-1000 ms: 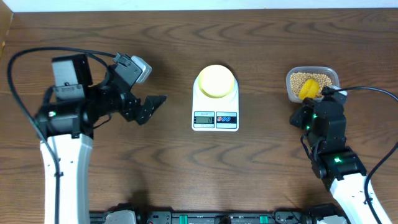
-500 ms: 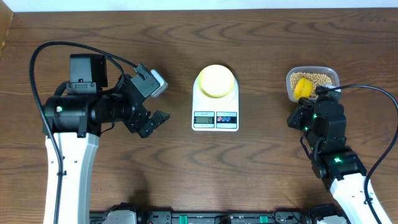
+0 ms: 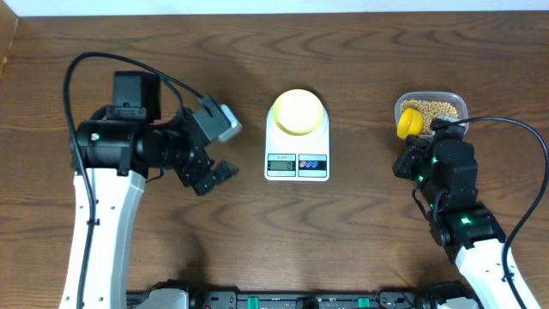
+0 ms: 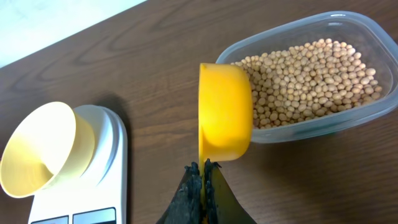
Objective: Scoop item into bowl and weigh 50g on scale
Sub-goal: 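Withdraw the left gripper to the left side of the scale, then move the yellow scoop with the right gripper over the soybean tub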
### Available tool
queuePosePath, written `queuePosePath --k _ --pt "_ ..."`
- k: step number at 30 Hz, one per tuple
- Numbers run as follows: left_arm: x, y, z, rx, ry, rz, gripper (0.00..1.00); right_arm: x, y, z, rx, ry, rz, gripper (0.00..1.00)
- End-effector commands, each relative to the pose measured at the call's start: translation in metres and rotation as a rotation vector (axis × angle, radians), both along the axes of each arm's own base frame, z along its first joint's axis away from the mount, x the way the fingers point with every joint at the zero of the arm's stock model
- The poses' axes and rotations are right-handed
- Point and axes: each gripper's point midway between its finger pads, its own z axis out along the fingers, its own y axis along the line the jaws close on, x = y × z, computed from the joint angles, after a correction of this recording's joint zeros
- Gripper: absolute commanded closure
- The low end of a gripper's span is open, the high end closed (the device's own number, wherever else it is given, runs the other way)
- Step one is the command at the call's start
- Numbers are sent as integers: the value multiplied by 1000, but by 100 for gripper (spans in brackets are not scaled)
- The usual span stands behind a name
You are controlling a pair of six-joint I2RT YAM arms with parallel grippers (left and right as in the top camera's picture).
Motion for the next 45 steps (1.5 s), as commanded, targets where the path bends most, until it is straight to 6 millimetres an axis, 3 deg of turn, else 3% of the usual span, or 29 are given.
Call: queuePosePath --k 1,15,45 --pt "-2 -8 -1 9 -19 -91 5 3 1 7 -5 -17 10 99" --pt "7 -9 -21 10 59 -91 5 2 1 7 -5 -17 10 99" --pt "7 -9 -21 11 61 -90 5 2 1 6 -6 -15 10 99"
